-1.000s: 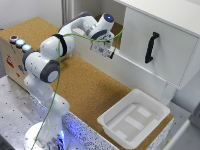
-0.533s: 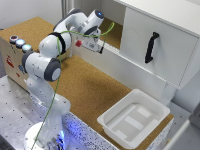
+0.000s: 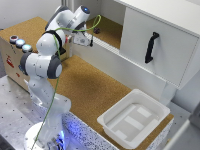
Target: Place the pink object on top of the drawer
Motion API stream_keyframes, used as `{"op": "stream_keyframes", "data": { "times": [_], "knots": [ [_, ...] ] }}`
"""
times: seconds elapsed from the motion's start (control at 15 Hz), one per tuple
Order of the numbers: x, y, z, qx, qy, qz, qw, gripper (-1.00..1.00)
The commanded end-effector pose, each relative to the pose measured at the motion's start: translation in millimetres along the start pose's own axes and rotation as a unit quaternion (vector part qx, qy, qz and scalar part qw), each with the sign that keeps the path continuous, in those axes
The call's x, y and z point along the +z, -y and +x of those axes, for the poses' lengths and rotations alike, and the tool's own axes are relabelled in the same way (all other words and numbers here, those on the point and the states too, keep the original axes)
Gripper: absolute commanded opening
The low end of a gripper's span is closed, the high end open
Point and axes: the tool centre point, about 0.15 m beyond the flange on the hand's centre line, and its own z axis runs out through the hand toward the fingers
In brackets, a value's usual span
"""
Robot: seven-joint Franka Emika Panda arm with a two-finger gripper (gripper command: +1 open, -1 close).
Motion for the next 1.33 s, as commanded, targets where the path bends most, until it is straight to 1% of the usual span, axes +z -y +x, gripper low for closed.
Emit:
{"op": "stream_keyframes", "data": {
  "times": [0.0, 0.13, 0.2, 0.6, 0.67, 0.8, 0.87, 0.93, 1.0, 1.07, 1.2, 1.27],
  "knots": [
    [30.9, 21.2, 22.0, -0.08, -0.042, -0.008, 0.996, -1.0],
    [51.0, 37.2, 25.8, -0.12, -0.056, -0.03, 0.991, -1.0],
    [59.9, 42.7, 26.4, -0.137, -0.06, -0.037, 0.988, -1.0],
    [95.7, 69.6, 30.1, -0.188, -0.13, -0.039, 0.973, -1.0],
    [101.1, 72.0, 33.0, -0.19, -0.137, -0.038, 0.972, -1.0],
    [112.0, 78.0, 33.8, -0.212, -0.142, -0.043, 0.966, -1.0],
    [118.7, 80.7, 31.3, -0.228, -0.137, -0.047, 0.963, -1.0],
    [127.4, 85.2, 27.0, -0.249, -0.128, -0.058, 0.958, -1.0],
    [132.6, 87.9, 23.2, -0.26, -0.13, -0.06, 0.955, -1.0],
    [136.2, 88.8, 22.8, -0.259, -0.132, -0.056, 0.955, -1.0],
    [140.8, 91.4, 25.1, -0.259, -0.14, -0.058, 0.954, -1.0],
    [142.8, 92.2, 27.4, -0.259, -0.143, -0.064, 0.953, -1.0]
  ]
}}
